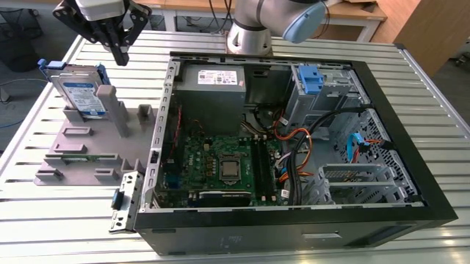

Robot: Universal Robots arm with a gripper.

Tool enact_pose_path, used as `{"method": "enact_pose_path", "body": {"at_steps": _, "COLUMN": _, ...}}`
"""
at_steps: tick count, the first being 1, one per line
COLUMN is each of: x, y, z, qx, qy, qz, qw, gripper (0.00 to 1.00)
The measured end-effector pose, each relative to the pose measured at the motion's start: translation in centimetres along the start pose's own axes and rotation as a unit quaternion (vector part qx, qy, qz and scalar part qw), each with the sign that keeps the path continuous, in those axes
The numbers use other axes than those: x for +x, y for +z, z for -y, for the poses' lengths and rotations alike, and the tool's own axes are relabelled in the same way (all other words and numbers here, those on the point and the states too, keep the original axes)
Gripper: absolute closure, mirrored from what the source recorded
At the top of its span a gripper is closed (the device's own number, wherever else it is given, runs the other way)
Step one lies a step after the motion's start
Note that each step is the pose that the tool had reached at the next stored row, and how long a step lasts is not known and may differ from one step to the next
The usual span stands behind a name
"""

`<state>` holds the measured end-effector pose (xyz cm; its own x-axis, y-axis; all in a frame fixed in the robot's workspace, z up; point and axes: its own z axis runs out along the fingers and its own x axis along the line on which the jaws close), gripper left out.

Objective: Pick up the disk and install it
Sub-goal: 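Reach for the disk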

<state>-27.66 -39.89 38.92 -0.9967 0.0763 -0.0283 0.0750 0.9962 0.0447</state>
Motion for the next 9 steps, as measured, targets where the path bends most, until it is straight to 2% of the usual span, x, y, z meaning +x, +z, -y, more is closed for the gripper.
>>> {"method": "enact_pose_path", "body": {"at_steps": 3, "x": 0.34, "y": 0.02, "z": 0.02, "qx": 0.0000, "qy": 0.000, "qz": 0.0000, "qw": 1.0000, "gripper": 0.89}}
{"method": "enact_pose_path", "body": {"at_steps": 9, "x": 1.70, "y": 0.15, "z": 0.05, "qx": 0.0000, "qy": 0.000, "qz": 0.0000, "qw": 1.0000, "gripper": 0.89}}
